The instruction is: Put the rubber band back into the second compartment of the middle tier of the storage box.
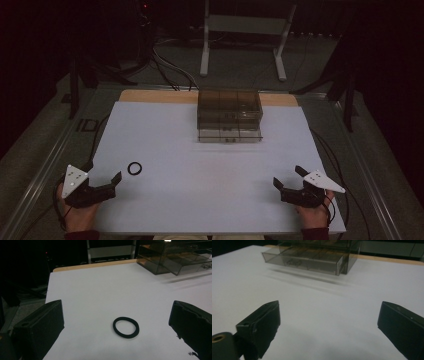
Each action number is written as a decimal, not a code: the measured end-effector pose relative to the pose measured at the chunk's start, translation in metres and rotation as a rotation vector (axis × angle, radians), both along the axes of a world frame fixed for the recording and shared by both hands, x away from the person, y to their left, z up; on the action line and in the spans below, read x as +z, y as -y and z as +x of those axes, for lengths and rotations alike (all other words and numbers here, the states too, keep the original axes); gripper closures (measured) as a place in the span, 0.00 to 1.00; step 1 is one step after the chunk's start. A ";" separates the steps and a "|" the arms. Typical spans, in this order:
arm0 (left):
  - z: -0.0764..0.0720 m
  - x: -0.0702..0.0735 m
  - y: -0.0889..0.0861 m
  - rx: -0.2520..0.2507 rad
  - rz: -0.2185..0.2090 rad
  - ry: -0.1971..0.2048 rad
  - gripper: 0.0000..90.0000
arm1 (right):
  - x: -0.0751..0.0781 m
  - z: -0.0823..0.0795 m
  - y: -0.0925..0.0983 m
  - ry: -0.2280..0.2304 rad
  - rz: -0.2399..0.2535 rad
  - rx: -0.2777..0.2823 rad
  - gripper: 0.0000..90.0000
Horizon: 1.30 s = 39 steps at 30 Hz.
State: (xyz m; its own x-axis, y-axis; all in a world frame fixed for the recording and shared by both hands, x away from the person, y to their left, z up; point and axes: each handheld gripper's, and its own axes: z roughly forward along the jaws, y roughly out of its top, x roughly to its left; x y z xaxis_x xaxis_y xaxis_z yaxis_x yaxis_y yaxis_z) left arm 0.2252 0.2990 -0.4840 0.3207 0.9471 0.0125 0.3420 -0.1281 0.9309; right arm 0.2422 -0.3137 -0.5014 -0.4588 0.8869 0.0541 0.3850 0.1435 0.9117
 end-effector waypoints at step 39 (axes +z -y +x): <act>0.021 0.003 0.011 -0.003 0.002 -0.040 0.01 | 0.006 0.000 -0.001 0.052 -0.009 -0.046 0.00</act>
State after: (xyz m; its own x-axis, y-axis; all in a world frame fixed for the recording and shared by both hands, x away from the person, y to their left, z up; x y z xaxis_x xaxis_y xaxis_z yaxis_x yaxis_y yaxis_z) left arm 0.2464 0.2877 -0.4806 0.3241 0.9460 0.0013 0.3782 -0.1308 0.9164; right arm 0.2425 -0.3129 -0.4952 -0.4191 0.9076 0.0231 0.3437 0.1350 0.9293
